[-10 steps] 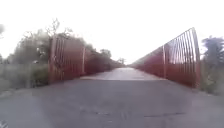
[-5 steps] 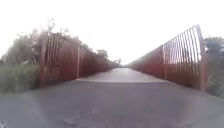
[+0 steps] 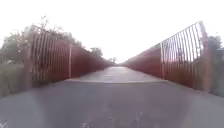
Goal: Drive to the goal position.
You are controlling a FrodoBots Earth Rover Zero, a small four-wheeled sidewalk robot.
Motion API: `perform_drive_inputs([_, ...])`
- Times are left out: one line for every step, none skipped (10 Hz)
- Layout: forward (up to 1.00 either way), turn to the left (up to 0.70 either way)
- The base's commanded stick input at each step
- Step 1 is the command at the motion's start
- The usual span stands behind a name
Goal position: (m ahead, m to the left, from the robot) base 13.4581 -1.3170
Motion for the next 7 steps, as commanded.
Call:
perform_drive_inputs([0.7,0.0])
perform_drive_inputs([0.7,0.0])
perform_drive_inputs([0.7,0.0])
perform_drive_inputs([0.7,0.0])
perform_drive_inputs([0.7,0.0])
perform_drive_inputs([0.7,0.0])
perform_drive_inputs([0.7,0.0])
